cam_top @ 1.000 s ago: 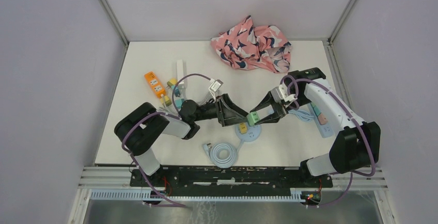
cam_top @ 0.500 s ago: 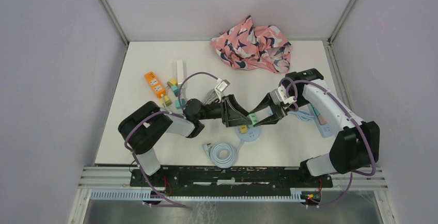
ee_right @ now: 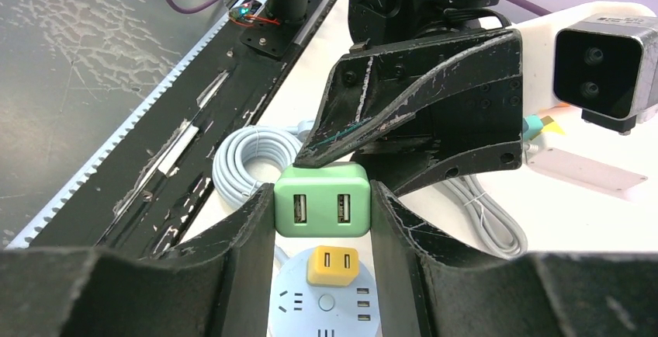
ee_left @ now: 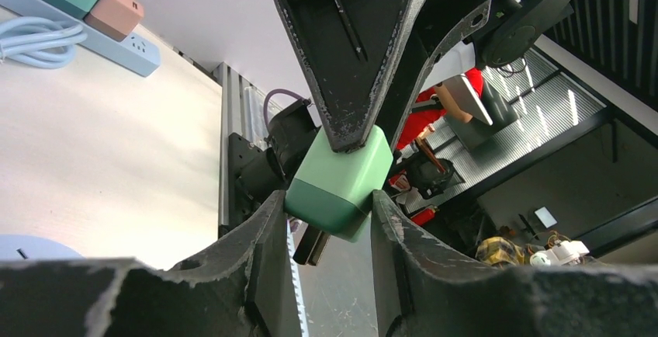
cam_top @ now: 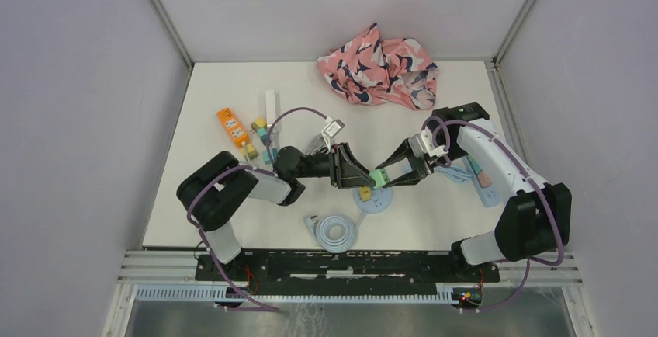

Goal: Pull the plug off the socket
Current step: Place the plug at the center of the board.

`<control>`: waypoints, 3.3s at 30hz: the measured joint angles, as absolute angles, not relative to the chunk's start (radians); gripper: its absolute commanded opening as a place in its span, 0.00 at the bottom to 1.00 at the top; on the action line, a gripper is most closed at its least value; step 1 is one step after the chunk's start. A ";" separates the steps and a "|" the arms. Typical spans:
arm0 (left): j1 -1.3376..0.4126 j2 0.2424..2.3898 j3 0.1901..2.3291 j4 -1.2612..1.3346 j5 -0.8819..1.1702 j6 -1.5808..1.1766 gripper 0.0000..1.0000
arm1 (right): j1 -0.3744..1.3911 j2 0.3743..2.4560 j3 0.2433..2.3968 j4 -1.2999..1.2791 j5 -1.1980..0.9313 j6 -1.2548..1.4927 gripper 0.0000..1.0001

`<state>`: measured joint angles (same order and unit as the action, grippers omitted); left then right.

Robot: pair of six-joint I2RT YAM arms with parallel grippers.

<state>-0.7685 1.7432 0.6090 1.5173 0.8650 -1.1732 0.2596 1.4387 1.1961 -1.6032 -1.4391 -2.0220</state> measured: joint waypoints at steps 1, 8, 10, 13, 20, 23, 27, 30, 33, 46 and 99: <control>-0.768 1.743 0.609 1.517 0.867 -1.174 0.24 | 0.260 1.439 1.196 -1.603 -1.438 -2.026 0.14; -0.761 1.743 0.609 1.517 0.875 -1.177 0.03 | 0.260 1.440 1.195 -1.603 -1.435 -2.031 0.52; -0.759 1.743 0.609 1.517 0.876 -1.178 0.03 | 0.260 1.441 1.195 -1.603 -1.434 -2.031 0.70; -0.754 1.743 0.609 1.522 0.887 -1.178 0.03 | 0.257 1.446 1.186 -1.603 -1.422 -2.031 0.85; -0.735 1.753 0.596 1.523 0.896 -1.178 0.03 | 0.237 1.453 1.173 -1.603 -1.410 -2.032 0.90; -0.725 1.763 0.590 1.522 0.896 -1.178 0.03 | 0.233 1.453 1.173 -1.603 -1.410 -2.031 0.91; -0.697 1.763 0.564 1.523 0.894 -1.178 0.03 | 0.228 1.454 1.173 -1.603 -1.409 -2.031 0.91; -0.647 1.763 0.525 1.522 0.888 -1.178 0.03 | 0.218 1.454 1.173 -1.603 -1.409 -2.031 0.91; -0.575 1.758 0.470 1.522 0.859 -1.176 0.03 | 0.208 1.454 1.173 -1.603 -1.407 -2.032 0.92; -0.427 1.241 0.412 0.688 0.360 -0.680 0.03 | 0.194 1.455 1.172 -1.603 -1.401 -2.032 0.92; -0.117 1.080 0.561 0.022 0.006 -0.909 0.99 | 0.174 1.490 1.168 -1.603 -1.377 -2.032 0.92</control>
